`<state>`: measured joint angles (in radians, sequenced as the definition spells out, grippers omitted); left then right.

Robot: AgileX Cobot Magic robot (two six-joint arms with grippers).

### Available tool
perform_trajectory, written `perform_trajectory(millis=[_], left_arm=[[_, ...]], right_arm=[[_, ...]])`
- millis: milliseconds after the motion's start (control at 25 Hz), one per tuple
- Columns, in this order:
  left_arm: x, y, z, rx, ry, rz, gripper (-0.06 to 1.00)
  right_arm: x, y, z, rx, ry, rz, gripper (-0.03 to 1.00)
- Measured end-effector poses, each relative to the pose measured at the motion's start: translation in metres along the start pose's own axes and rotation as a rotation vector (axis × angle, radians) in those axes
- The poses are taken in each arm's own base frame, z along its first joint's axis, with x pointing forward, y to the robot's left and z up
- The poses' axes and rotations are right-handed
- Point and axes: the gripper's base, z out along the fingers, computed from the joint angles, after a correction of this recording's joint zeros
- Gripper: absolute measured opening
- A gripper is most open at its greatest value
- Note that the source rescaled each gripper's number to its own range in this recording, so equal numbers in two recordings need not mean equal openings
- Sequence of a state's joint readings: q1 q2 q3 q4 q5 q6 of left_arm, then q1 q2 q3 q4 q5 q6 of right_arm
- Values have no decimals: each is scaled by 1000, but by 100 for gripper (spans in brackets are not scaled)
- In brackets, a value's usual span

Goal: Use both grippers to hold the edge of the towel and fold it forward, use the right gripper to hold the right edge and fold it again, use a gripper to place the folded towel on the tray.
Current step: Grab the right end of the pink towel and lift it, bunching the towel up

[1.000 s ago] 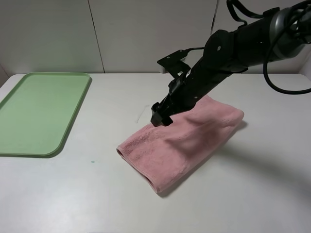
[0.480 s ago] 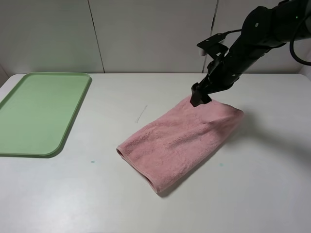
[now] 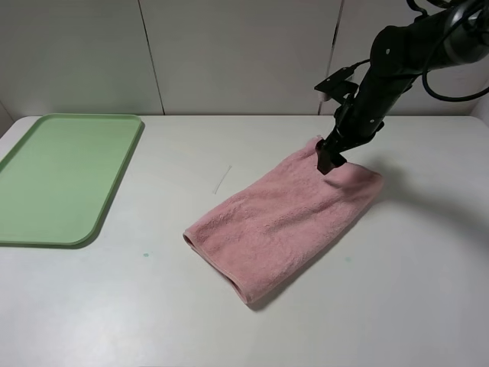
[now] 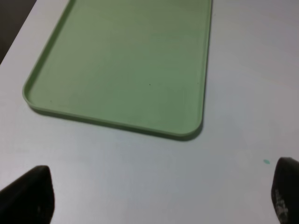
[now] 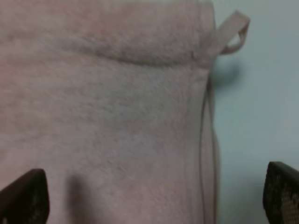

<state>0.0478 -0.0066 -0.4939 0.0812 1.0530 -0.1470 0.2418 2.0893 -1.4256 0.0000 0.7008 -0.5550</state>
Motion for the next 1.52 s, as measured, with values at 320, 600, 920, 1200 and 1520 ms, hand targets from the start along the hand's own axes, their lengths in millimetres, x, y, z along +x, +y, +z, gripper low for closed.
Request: perform_trajectory(millis=[320, 600, 920, 1200, 1520], left_arm=[[0, 0, 0, 0, 0, 0, 92], [0, 0, 0, 0, 0, 0, 92], [0, 0, 0, 0, -1, 0, 92], [0, 0, 0, 0, -1, 0, 92], [0, 0, 0, 0, -1, 0, 92]], right_arm=[[13, -15, 27, -17, 112, 26, 100], [22, -23, 40, -34, 127, 60, 100], [26, -26, 50, -66, 141, 79, 100], [27, -26, 53, -93, 143, 92, 97], [25, -13, 53, -179, 164, 140, 18]])
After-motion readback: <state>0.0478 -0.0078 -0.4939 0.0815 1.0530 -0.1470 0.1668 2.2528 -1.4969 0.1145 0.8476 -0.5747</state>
